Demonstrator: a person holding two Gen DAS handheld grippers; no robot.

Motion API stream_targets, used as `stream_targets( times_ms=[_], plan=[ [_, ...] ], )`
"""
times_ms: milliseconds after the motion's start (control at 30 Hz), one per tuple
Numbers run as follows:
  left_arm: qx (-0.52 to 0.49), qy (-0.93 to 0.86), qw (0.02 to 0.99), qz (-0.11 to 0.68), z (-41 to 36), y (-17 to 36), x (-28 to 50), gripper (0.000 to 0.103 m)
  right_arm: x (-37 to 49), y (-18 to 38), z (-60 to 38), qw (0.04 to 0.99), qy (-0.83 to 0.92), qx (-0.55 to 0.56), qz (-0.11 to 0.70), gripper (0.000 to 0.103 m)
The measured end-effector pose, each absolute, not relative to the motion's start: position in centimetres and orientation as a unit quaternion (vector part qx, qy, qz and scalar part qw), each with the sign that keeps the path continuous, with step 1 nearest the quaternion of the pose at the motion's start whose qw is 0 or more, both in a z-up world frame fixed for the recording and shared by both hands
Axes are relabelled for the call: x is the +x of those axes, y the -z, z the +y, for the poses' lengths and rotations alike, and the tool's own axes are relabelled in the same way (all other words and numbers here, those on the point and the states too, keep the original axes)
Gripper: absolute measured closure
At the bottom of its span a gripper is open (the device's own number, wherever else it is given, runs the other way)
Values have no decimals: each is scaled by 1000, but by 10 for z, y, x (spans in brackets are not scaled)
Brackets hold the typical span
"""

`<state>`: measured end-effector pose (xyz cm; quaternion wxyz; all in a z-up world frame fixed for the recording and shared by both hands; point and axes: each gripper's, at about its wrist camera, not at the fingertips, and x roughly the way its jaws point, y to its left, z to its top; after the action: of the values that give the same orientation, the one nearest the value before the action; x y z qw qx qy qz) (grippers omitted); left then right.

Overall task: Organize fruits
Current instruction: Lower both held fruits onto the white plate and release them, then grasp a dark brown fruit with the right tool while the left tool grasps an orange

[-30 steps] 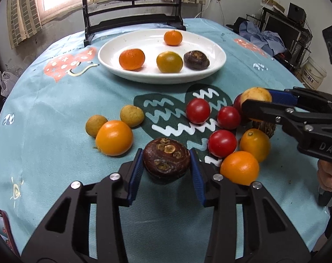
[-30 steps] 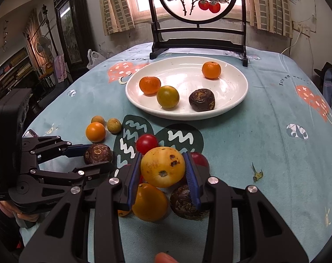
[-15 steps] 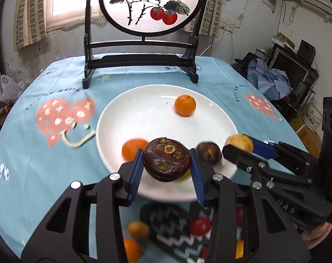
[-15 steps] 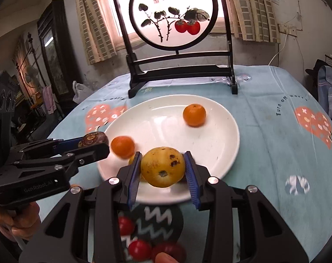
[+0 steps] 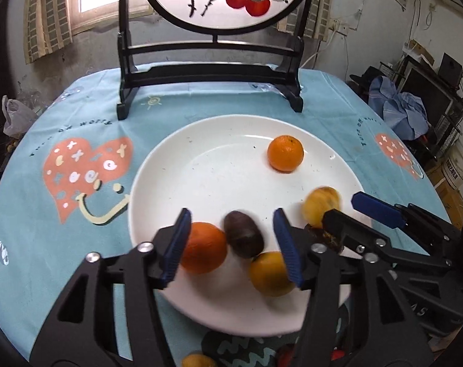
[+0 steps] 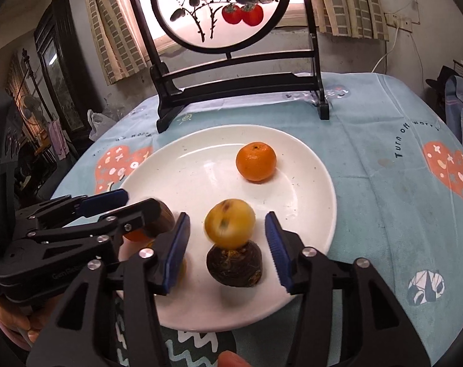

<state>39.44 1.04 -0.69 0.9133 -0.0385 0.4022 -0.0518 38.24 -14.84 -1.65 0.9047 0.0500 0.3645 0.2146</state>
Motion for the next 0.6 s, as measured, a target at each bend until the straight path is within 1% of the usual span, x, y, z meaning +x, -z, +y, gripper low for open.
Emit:
stream_targets(
  times_ms=[33,67,133,233,467,600],
  plan=[
    [-43,55,915,398,13,2,389,34,377,11,-151,907,-216,50,358,48],
    [-45,58,916,394,14,-3,382,32,371,7,-152,910,-216,48,352,48],
    [-43,52,921,385,17,-11,368,22,356,0,-155,914,-217,44,340,48],
    [-37,38,927,372,20,-17,344,13,332,-2,-154,913,-229,35,336,48],
    [-52,32,924,377,27,1,291,9,284,10,-155,913,-232,-4,335,47],
    [-37,16,920,389,30,14,272,9,272,23,-170,904,-228,14,362,47]
  ],
)
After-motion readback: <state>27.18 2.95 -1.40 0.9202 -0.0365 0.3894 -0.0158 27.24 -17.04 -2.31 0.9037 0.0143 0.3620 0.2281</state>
